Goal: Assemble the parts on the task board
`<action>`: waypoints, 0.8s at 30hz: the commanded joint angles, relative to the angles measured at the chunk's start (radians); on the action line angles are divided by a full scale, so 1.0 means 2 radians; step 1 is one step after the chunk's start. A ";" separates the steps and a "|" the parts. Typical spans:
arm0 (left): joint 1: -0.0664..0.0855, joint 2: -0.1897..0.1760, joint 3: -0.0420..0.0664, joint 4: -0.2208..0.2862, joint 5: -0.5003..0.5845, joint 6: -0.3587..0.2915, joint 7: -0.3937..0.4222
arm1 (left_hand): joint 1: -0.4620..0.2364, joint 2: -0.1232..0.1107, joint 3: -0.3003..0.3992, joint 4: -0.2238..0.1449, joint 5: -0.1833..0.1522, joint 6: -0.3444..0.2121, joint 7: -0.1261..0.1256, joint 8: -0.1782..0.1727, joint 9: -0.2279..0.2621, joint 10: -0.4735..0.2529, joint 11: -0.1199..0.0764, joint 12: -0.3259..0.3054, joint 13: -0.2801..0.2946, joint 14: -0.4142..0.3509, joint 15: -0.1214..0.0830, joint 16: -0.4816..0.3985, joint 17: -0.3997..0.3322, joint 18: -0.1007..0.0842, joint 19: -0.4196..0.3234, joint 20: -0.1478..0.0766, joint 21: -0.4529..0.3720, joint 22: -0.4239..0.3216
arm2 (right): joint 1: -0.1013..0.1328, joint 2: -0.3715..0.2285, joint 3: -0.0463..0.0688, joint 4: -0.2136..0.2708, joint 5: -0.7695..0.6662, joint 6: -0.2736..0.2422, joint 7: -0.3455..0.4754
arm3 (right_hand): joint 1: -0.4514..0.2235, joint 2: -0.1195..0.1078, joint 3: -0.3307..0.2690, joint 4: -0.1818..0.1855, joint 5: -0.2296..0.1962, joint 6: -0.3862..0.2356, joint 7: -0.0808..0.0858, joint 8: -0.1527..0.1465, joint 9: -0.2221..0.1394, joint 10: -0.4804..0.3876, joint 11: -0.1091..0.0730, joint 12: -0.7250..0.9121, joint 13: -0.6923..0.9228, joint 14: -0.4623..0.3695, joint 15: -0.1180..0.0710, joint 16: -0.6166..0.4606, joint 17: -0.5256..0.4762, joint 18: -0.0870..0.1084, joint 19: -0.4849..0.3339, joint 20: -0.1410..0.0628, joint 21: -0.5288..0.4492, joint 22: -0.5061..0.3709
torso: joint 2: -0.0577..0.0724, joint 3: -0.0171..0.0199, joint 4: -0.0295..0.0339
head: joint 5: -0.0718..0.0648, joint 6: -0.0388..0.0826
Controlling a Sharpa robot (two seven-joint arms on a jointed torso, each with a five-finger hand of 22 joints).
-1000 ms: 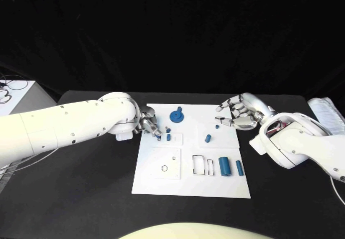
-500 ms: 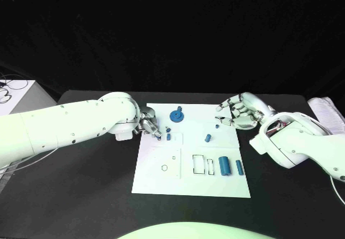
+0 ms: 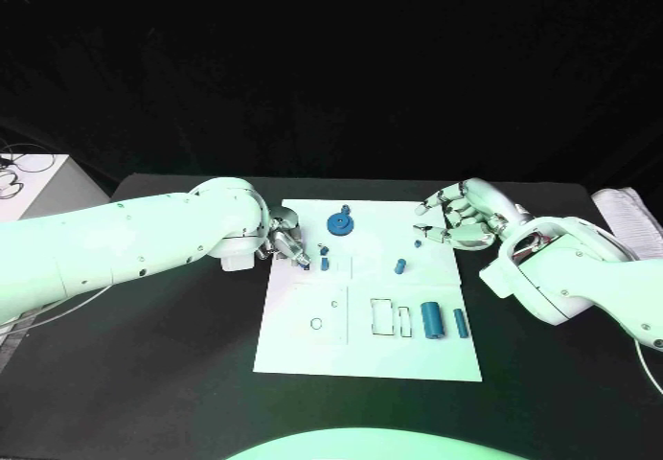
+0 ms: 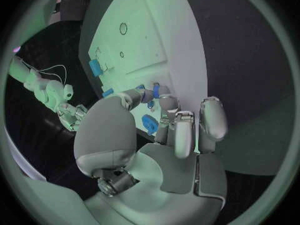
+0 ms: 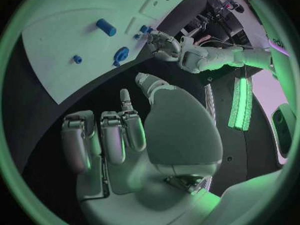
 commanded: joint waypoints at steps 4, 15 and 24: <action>-0.001 0.003 -0.001 -0.005 0.005 0.010 0.001 | -0.001 0.004 0.127 -0.129 0.003 0.003 0.000 0.002 0.001 0.001 -0.002 0.003 0.001 0.051 -0.004 0.002 0.132 -0.007 0.001 -0.001 0.003 0.000 | 0.000 0.001 0.000 0.000 -0.005 0.003 0.005 | 0.001 -0.002 0.003 -0.001 0.002 -0.004 -0.001 0.002 0.001 0.002 -0.002 0.000 0.085 0.050 -0.002 -0.002 0.122 -0.007 0.052 0.000 0.001 0.132 | 0.000 0.0001 -0.0004 | 0.000 -0.001; -0.001 0.005 -0.001 -0.005 0.015 0.025 0.003 | -0.001 0.003 0.127 -0.131 0.003 0.004 -0.001 0.002 0.001 0.002 -0.003 0.004 0.003 0.051 -0.004 0.002 0.132 -0.007 0.002 -0.002 0.003 0.001 | 0.000 0.001 0.000 0.000 -0.005 0.003 0.005 | 0.001 -0.002 0.003 -0.001 0.002 -0.004 -0.001 0.002 0.001 0.002 -0.002 0.000 0.085 0.050 -0.002 -0.002 0.122 -0.007 0.052 0.000 0.001 0.132 | 0.000 0.0005 -0.0001 | -0.001 -0.003; -0.001 0.009 0.000 -0.006 0.022 0.038 0.003 | -0.001 0.003 0.127 -0.131 0.003 0.004 -0.001 0.002 0.000 0.002 -0.003 0.004 0.004 0.051 -0.004 0.002 0.132 -0.007 0.001 -0.002 0.003 0.000 | 0.000 0.002 0.000 0.000 -0.005 0.004 0.005 | 0.001 -0.002 0.003 -0.001 0.002 -0.004 -0.001 0.002 0.001 0.002 -0.002 0.000 0.085 0.050 -0.002 -0.002 0.122 -0.007 0.052 0.000 0.001 0.132 | 0.000 0.0003 -0.0002 | -0.001 -0.003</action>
